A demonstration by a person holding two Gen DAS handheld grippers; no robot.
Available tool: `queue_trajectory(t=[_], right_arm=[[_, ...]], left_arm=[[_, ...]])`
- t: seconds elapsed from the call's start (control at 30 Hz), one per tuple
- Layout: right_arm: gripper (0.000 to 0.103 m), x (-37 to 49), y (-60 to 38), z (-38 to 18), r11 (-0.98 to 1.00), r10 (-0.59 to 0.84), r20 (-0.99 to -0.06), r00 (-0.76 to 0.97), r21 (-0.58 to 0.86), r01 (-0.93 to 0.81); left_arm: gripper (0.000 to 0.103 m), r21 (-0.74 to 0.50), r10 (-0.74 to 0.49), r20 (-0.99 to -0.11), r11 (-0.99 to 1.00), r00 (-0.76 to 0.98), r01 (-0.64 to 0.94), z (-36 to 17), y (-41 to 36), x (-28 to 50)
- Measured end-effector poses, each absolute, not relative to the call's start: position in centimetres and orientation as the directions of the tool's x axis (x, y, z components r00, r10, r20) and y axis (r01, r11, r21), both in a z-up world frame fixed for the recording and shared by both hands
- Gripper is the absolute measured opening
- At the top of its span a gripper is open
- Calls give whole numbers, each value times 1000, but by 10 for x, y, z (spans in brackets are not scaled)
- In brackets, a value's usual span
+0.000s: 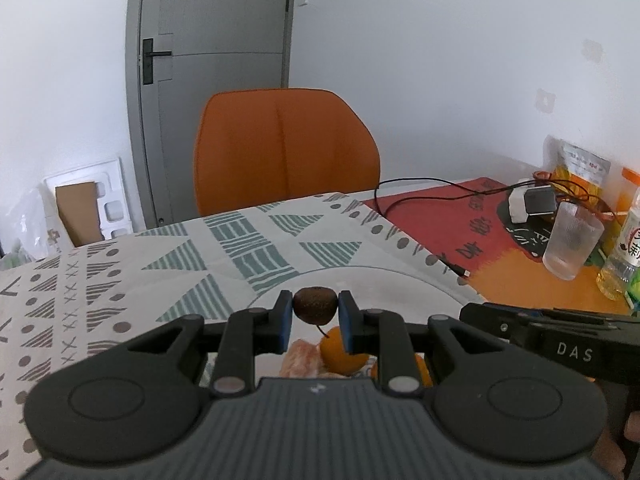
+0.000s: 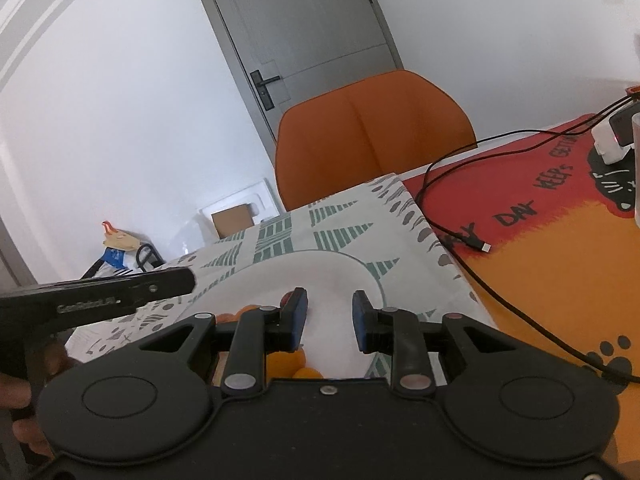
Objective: Organize fruits
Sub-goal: 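Open the right tool then the left tool to drop both fruits on the plate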
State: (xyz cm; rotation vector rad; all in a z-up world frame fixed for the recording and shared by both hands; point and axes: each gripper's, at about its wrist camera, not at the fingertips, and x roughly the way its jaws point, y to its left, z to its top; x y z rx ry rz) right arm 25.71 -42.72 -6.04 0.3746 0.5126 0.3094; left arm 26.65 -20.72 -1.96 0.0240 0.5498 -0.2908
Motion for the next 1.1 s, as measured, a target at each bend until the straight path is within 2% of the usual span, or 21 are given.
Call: queue_trajectory(t=[0.3,0.4,0.47,0.57,0.73,0.8,0.9,0.97,1.1], right_arm=[[28,255,-434,-61,882,374,-413,830,434,-181],[28,255,-434,-61,884,373,-413,831,429,-183],[32,255,-435,-61,885,367,-413,834,430,-177],[32,255,-435,-62,885,367,-415,833,430,-176],[32,257,-431,-62,882,376,-421,825,436,-180],[32,256,-427,-60,887,371,-426,825,425,-180],[35,254,-422,-53,885,380,-421,823,425,-191],[40,253,-419,-50,886,381,-420,824,420,-196],[42,252,-408,-45,890,386,-428,817,404,-209]], left_arm=[[23,-35,-299,-507,944,809,327,-13,-234,266],[28,-2,-287,-488,945,824,328,-10,-238,262],[32,8,-272,-490,949,828,317,-10,-236,260],[40,3,-260,-494,954,829,301,-10,-227,257],[66,31,-214,-475,965,854,259,-5,-206,247],[73,36,-193,-466,971,864,236,-2,-195,244],[77,33,-166,-456,979,874,203,3,-178,241],[78,28,-151,-454,983,878,183,5,-167,239],[80,11,-130,-447,988,885,151,6,-148,235]])
